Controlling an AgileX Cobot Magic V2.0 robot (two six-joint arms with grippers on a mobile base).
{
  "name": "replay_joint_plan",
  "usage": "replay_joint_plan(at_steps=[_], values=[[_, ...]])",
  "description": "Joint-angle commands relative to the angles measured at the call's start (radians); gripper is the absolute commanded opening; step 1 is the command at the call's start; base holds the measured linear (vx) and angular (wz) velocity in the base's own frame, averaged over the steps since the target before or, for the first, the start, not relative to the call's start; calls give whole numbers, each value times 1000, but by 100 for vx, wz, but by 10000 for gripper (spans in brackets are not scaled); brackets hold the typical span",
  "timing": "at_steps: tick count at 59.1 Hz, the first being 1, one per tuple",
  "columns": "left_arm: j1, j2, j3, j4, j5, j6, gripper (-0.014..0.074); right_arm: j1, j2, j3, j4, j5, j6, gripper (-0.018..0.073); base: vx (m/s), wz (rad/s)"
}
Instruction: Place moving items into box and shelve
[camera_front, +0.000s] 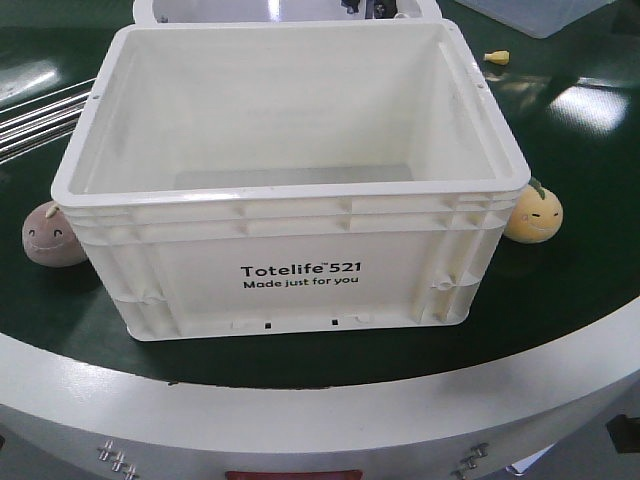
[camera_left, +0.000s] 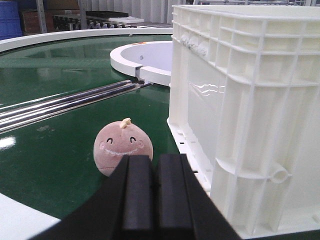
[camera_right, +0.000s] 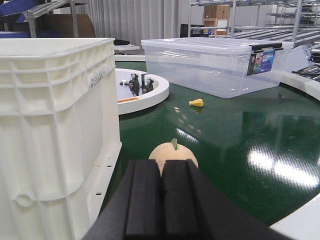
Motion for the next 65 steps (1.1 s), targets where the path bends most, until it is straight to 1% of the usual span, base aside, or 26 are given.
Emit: replay_joint_plan(at_steps=[1, 56, 59, 65], values=[[0, -13, 25, 1, -84, -8, -22, -2, -14, 18, -8, -84, -8, -13, 0, 0], [0, -13, 25, 8, -95, -6, -22, -2, -14, 18, -8, -84, -8, -13, 0, 0], [0, -13, 25, 8, -95, -6, -22, -2, -14, 18, 8, -86, -6, -13, 0, 0], [0, -13, 17, 8, -115, -6, -22, -2, -14, 18, 7, -91, -6, -13, 0, 0]])
